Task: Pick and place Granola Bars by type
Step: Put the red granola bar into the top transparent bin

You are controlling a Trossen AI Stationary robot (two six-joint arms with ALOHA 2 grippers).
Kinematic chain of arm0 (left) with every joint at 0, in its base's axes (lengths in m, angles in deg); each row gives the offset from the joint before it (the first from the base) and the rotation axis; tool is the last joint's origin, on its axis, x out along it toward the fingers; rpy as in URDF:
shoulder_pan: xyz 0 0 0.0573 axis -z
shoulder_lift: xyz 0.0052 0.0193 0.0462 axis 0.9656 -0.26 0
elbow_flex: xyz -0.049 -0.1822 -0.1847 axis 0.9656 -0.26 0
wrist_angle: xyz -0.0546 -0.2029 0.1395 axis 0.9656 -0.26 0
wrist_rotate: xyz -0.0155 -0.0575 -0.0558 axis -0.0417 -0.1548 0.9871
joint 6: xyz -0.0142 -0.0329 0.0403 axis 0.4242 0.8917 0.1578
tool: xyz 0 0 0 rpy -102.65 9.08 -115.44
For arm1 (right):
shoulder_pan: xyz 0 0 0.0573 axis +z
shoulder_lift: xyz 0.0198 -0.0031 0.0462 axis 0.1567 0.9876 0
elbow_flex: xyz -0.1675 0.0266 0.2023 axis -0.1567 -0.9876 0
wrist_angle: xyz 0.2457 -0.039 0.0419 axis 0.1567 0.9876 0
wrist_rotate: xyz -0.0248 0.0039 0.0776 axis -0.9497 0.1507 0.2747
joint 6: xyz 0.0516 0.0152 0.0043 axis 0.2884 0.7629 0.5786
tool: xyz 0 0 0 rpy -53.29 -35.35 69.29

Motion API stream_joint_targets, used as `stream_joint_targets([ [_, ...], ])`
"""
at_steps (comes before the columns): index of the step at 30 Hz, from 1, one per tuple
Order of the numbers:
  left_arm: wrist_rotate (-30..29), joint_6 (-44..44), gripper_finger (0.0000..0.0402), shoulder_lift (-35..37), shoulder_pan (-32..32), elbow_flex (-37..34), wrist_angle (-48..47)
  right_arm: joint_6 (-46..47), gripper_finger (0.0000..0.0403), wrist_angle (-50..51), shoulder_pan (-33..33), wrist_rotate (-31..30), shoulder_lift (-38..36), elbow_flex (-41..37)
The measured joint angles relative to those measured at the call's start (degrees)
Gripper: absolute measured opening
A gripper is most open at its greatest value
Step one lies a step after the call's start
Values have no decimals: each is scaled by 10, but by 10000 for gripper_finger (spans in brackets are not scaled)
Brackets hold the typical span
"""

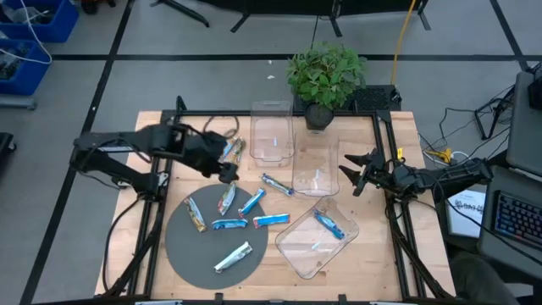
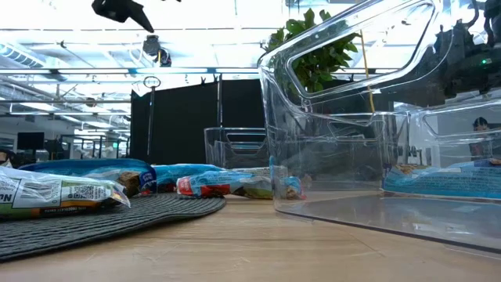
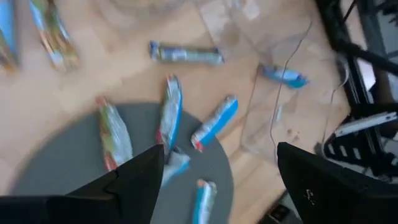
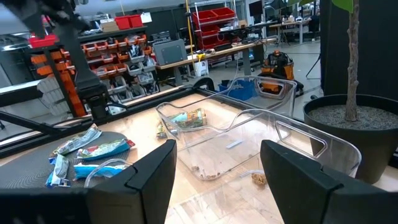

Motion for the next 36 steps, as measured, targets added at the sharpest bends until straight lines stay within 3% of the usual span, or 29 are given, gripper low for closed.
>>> stream_joint_targets([
  [9,13,-41,310,-93,65,0,4,0,224,0,0,0,0,0],
  [18,30,-8,310,-173,90,0,5,0,224,0,0,0,0,0],
  [29,-34,-14,310,-256,95,0,7,0,224,0,0,0,0,0],
  [36,-30,-36,310,-311,95,0,34,0,224,0,0,0,0,0],
])
